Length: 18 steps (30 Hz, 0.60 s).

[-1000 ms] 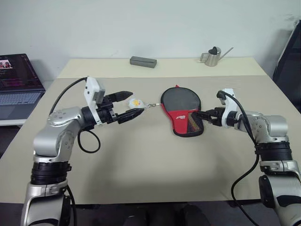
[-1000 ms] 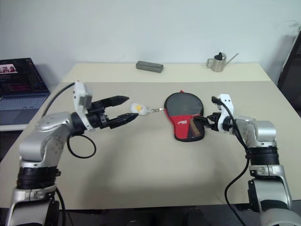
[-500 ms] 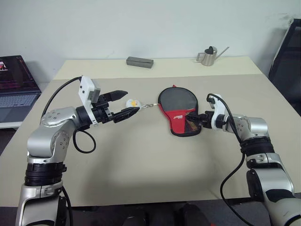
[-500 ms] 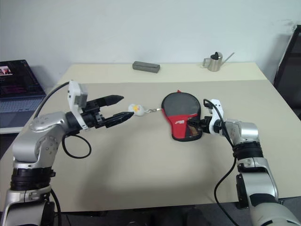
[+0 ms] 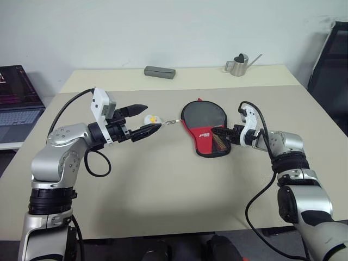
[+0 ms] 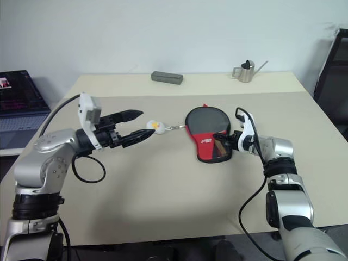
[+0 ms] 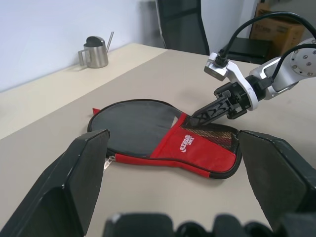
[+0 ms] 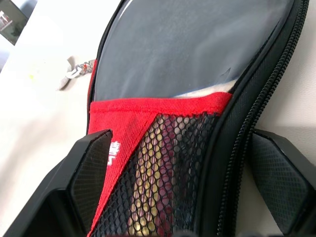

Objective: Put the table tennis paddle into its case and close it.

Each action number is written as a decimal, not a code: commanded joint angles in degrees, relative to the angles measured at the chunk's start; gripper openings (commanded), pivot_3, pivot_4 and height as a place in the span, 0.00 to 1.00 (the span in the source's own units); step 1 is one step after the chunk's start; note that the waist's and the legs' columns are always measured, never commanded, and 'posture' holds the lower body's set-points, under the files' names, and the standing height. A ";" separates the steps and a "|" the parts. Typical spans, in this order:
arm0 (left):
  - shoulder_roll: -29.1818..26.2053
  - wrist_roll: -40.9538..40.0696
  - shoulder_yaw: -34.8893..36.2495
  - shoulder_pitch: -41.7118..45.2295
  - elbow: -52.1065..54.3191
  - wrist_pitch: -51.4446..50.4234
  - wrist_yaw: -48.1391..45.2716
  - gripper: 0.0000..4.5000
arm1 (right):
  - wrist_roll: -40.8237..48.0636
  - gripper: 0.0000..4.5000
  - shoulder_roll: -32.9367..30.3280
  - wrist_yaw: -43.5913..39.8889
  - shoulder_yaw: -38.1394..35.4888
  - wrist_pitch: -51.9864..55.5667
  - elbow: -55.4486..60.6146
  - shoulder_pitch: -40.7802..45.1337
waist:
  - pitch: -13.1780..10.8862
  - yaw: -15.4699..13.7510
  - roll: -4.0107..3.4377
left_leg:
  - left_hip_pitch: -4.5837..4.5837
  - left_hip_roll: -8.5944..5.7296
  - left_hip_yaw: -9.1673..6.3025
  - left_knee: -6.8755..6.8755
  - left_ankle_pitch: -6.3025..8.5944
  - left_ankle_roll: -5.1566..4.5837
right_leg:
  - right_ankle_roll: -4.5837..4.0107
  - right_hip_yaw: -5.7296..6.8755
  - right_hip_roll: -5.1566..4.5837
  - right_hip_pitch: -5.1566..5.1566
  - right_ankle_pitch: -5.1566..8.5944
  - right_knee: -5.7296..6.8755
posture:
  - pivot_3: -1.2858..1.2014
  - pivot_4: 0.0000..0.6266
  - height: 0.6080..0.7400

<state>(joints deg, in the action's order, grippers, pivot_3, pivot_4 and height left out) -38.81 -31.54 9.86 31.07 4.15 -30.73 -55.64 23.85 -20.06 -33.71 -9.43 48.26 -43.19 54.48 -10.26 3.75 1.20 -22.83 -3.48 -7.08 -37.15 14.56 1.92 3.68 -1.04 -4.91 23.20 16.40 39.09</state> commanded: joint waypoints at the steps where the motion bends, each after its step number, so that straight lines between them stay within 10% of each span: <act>1: -0.38 -0.77 0.81 0.76 1.68 0.93 0.12 1.00 | -0.07 0.96 0.61 0.46 -1.06 -0.79 -0.93 1.08 | 0.00 0.05 0.00 | 0.00 0.00 0.00 0.00 0.00 0.00 | 0.00 0.00 0.00 0.00 0.00 0.00 | 0.52 0.24 1.00; 14: -3.95 1.00 -0.60 -2.37 1.02 1.89 -4.12 1.00 | 0.55 0.06 1.92 2.29 -2.11 1.01 0.31 0.25 | 0.01 0.67 -0.01 | 0.00 0.01 0.00 0.03 0.00 0.00 | 0.00 -0.01 0.00 0.01 -0.01 0.01 | 0.52 0.24 1.00; 18: -5.85 1.38 -0.89 -4.60 1.27 2.28 -6.20 1.00 | 0.77 0.01 2.54 3.58 -2.76 2.19 1.16 -0.26 | 0.01 1.00 -0.01 | 0.00 0.00 -0.01 0.07 0.00 0.00 | 0.00 -0.01 0.00 0.02 -0.01 -0.02 | 0.52 0.24 1.00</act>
<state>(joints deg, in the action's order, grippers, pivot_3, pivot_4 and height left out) -43.44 -30.17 8.44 26.79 4.05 -29.67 -60.78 23.92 -17.86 -30.82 -11.37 49.48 -43.92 54.61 -10.25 4.74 1.19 -22.83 -3.48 -7.09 -37.08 14.56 1.92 3.69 -1.05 -4.91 23.22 16.40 39.07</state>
